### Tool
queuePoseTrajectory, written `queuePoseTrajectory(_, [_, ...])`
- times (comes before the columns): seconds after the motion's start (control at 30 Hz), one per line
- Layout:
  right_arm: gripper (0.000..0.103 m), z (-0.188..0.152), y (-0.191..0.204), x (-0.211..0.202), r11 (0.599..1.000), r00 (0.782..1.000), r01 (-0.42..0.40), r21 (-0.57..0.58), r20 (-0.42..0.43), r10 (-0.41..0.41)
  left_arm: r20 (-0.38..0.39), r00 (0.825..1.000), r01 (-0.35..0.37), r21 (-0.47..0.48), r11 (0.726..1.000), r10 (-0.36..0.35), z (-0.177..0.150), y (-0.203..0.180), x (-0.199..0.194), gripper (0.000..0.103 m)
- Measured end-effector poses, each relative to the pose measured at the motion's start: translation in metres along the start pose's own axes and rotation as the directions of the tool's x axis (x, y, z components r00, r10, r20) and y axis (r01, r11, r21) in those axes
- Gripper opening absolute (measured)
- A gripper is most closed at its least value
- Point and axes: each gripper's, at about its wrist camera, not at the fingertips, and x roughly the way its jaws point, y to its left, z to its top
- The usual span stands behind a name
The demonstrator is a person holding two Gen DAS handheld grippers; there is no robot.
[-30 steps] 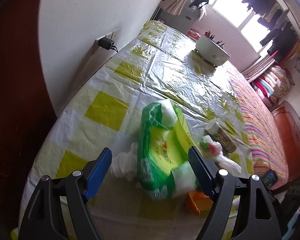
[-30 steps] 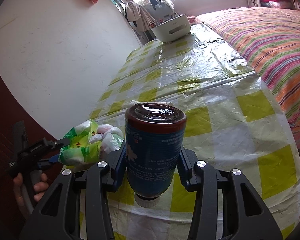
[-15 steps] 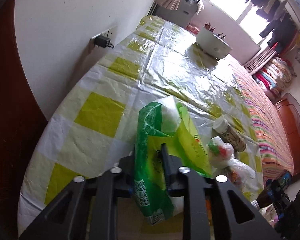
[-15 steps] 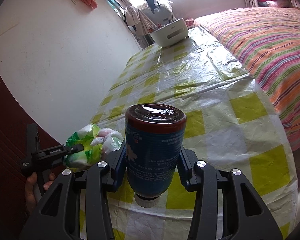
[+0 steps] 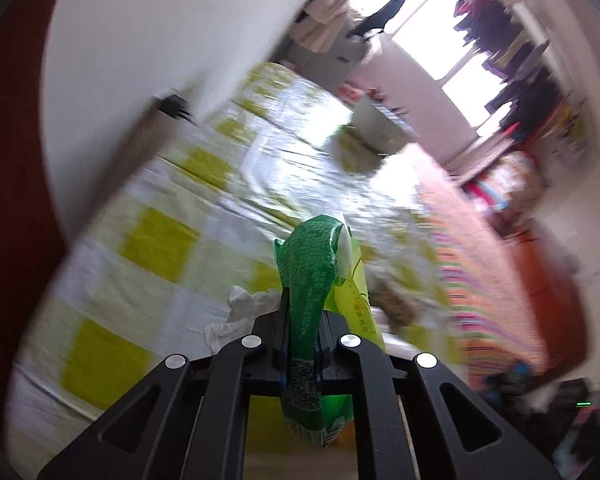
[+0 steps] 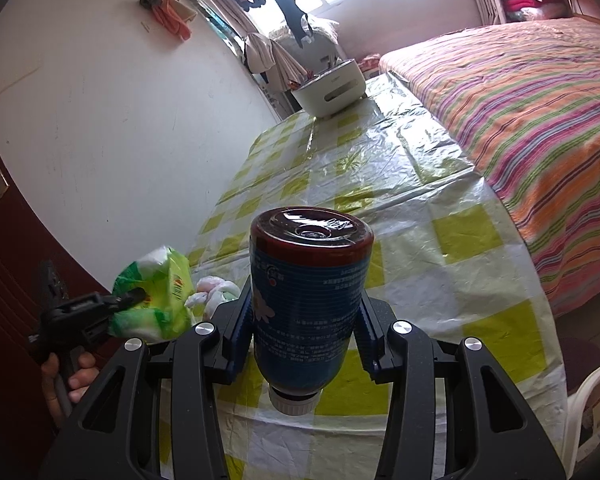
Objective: Collect trash
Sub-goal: 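Lift the green bag off the table with the left gripper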
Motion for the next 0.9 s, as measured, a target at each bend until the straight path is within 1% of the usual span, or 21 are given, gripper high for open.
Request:
queuePoseTrajectory(0.03, [0.043,0.001,-0.001,-0.001,1.0,1.0,0.002,-0.001,0.003,-0.002,0.003,0.998,0.065,-0.017,0.998,-0.065,0.0,-0.001,-0.002,0.008])
queuePoseTrajectory(0.07, [0.042,0.0,-0.001,-0.002,1.0,1.0,0.005,-0.001,0.005,-0.005,0.012,0.998,0.054,-0.006,0.999,-0.054,0.0,-0.002,-0.003,0.008])
queuePoseTrajectory(0.1, [0.042,0.0,-0.001,-0.002,1.0,1.0,0.005,0.0,0.005,-0.005,0.039,0.999,-0.023,0.032,0.999,0.022,-0.001,-0.006,-0.003,0.008])
queuePoseTrajectory(0.13, [0.042,0.0,-0.002,-0.003,1.0,1.0,0.005,-0.001,0.005,-0.005,0.055,0.998,-0.047,0.052,0.998,0.044,-0.002,-0.009,-0.003,0.008])
queuePoseTrajectory(0.17, [0.043,0.0,-0.002,-0.003,1.0,1.0,0.005,0.001,0.007,-0.005,0.04,0.999,-0.005,0.039,0.999,0.004,-0.002,-0.008,-0.002,0.008])
queuePoseTrajectory(0.2, [0.043,-0.001,-0.002,-0.004,1.0,1.0,0.005,0.002,0.009,-0.005,0.012,0.997,0.077,0.002,0.997,-0.077,-0.002,-0.005,-0.001,0.008])
queuePoseTrajectory(0.23, [0.043,0.0,-0.003,-0.004,1.0,1.0,0.004,0.001,0.011,-0.004,-0.016,0.978,0.205,-0.059,0.977,-0.206,-0.001,-0.001,-0.001,0.008])
queuePoseTrajectory(0.27, [0.042,0.0,-0.003,-0.005,1.0,1.0,0.005,0.002,0.013,-0.005,-0.024,0.974,0.223,-0.067,0.972,-0.225,-0.001,-0.001,0.0,0.008])
queuePoseTrajectory(0.3, [0.042,0.001,-0.004,-0.005,1.0,1.0,0.006,0.002,0.015,-0.006,-0.03,0.979,0.198,-0.05,0.979,-0.199,-0.001,-0.004,0.001,0.008])
queuePoseTrajectory(0.33, [0.043,0.0,-0.004,-0.005,1.0,1.0,0.006,0.005,0.014,-0.006,-0.041,0.991,0.125,0.011,0.992,-0.124,-0.003,-0.01,0.005,0.008])
queuePoseTrajectory(0.37, [0.042,0.0,-0.005,-0.004,1.0,1.0,0.005,0.007,0.013,-0.005,-0.058,0.99,0.13,0.021,0.991,-0.128,-0.005,-0.012,0.009,0.008])
queuePoseTrajectory(0.4, [0.042,0.0,-0.005,-0.004,1.0,1.0,0.004,0.007,0.012,-0.004,-0.091,0.981,0.171,0.002,0.985,-0.17,-0.008,-0.013,0.013,0.008])
queuePoseTrajectory(0.43, [0.043,-0.001,-0.004,-0.004,1.0,1.0,0.003,0.005,0.012,-0.003,-0.144,0.961,0.233,-0.029,0.972,-0.235,-0.011,-0.013,0.02,0.008])
queuePoseTrajectory(0.47, [0.043,-0.001,-0.002,-0.005,1.0,1.0,0.002,0.001,0.014,-0.002,-0.175,0.949,0.26,-0.031,0.965,-0.262,-0.014,-0.017,0.023,0.008])
queuePoseTrajectory(0.5, [0.043,0.0,-0.002,-0.006,1.0,1.0,0.002,-0.001,0.016,-0.002,-0.175,0.952,0.252,-0.008,0.968,-0.249,-0.016,-0.022,0.024,0.008])
queuePoseTrajectory(0.53, [0.042,0.0,-0.001,-0.006,1.0,1.0,0.0,-0.003,0.016,0.0,-0.156,0.966,0.217,0.047,0.975,-0.207,-0.019,-0.03,0.022,0.008])
queuePoseTrajectory(0.6, [0.042,-0.001,-0.001,-0.007,1.0,1.0,-0.003,-0.003,0.017,0.003,-0.122,0.974,0.199,0.079,0.977,-0.189,-0.022,-0.038,0.018,0.007])
queuePoseTrajectory(0.63, [0.042,-0.001,0.0,-0.008,1.0,1.0,-0.004,-0.004,0.018,0.004,-0.092,0.98,0.187,0.1,0.977,-0.178,-0.023,-0.043,0.013,0.006])
queuePoseTrajectory(0.73, [0.043,0.001,-0.002,-0.011,1.0,1.0,-0.006,-0.006,0.028,0.006,-0.059,0.988,0.149,0.172,0.974,-0.141,-0.025,-0.053,0.003,0.005])
queuePoseTrajectory(0.8, [0.042,0.001,-0.001,-0.014,1.0,0.999,-0.009,-0.006,0.032,0.009,-0.04,0.992,0.129,0.2,0.971,-0.123,-0.029,-0.06,-0.003,0.005])
queuePoseTrajectory(0.9, [0.042,0.002,0.0,-0.022,1.0,0.999,-0.007,-0.018,0.046,0.008,-0.021,0.993,0.118,0.267,0.956,-0.116,-0.036,-0.072,-0.009,0.005])
